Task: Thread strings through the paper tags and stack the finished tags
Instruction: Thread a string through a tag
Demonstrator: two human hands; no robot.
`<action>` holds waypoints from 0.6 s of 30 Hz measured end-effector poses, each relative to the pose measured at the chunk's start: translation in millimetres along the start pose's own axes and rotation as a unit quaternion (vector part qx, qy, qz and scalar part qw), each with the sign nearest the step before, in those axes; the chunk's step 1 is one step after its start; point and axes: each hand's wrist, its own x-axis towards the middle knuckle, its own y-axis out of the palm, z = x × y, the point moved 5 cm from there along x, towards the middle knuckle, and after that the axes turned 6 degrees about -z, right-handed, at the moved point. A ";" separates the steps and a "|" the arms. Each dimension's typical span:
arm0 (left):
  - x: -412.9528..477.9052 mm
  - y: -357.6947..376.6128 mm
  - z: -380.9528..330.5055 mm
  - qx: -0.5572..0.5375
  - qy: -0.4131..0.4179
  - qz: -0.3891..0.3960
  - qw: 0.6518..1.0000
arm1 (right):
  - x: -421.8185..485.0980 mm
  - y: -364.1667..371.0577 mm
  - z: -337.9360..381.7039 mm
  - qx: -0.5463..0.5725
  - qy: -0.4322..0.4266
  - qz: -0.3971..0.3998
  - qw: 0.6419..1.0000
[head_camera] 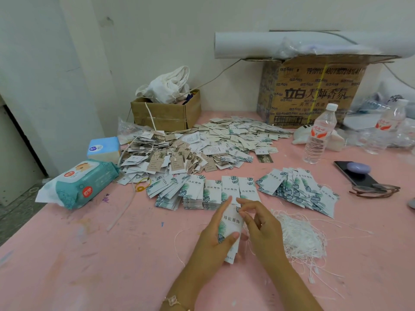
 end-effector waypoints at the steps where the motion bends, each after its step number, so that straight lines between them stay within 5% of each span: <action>1: 0.3 -0.2 -0.2 -0.007 0.005 -0.002 1.000 | -0.8 0.8 -0.3 -0.002 0.002 0.004 1.000; 18: 4.9 -0.1 12.7 -0.031 -0.038 -0.041 0.998 | -3.5 -5.1 11.5 -0.054 -0.060 -0.039 0.996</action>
